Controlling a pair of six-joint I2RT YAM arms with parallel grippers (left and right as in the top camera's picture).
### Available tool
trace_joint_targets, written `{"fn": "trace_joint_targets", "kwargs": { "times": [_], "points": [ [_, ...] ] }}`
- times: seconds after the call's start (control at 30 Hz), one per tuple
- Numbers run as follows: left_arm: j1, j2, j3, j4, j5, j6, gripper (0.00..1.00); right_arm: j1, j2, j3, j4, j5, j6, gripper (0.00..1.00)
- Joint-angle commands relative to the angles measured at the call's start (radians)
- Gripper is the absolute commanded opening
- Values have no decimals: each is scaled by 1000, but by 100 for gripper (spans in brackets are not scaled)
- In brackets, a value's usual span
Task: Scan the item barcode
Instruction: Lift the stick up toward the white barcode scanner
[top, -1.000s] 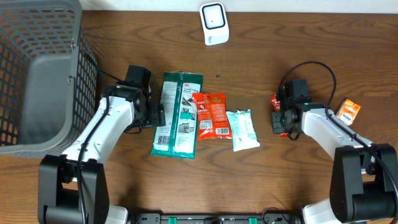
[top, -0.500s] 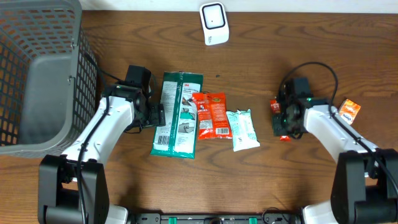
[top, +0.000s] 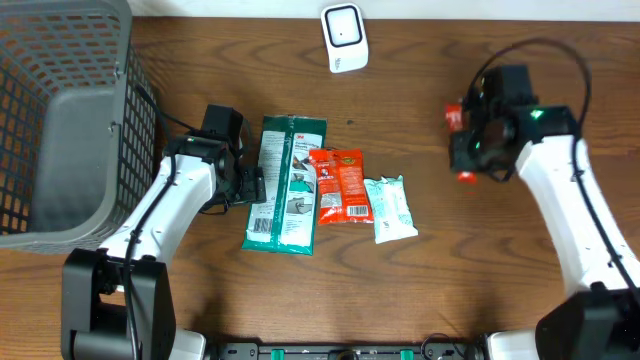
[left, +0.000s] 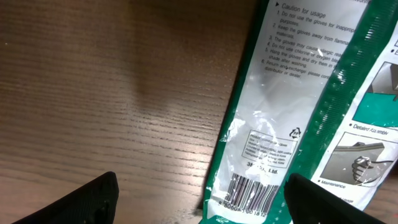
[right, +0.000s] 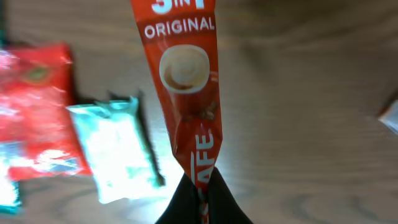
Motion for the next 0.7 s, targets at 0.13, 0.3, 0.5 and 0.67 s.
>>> {"fn": "trace_joint_targets", "kwargs": {
  "times": [0.13,0.3,0.5,0.67],
  "points": [
    [0,-1,4,-3,-9,-3,86,-5,8,447,-238,-63,102,1],
    [0,-1,4,-3,-9,-2,86,11,132,746,-435,-69,109,1],
    [0,-1,4,-3,-9,-2,86,86,378,1088,-561,-82,116,1],
    [0,-1,4,-3,-9,-2,86,164,526,1148,-421,-74,116,1]
  ]
}}
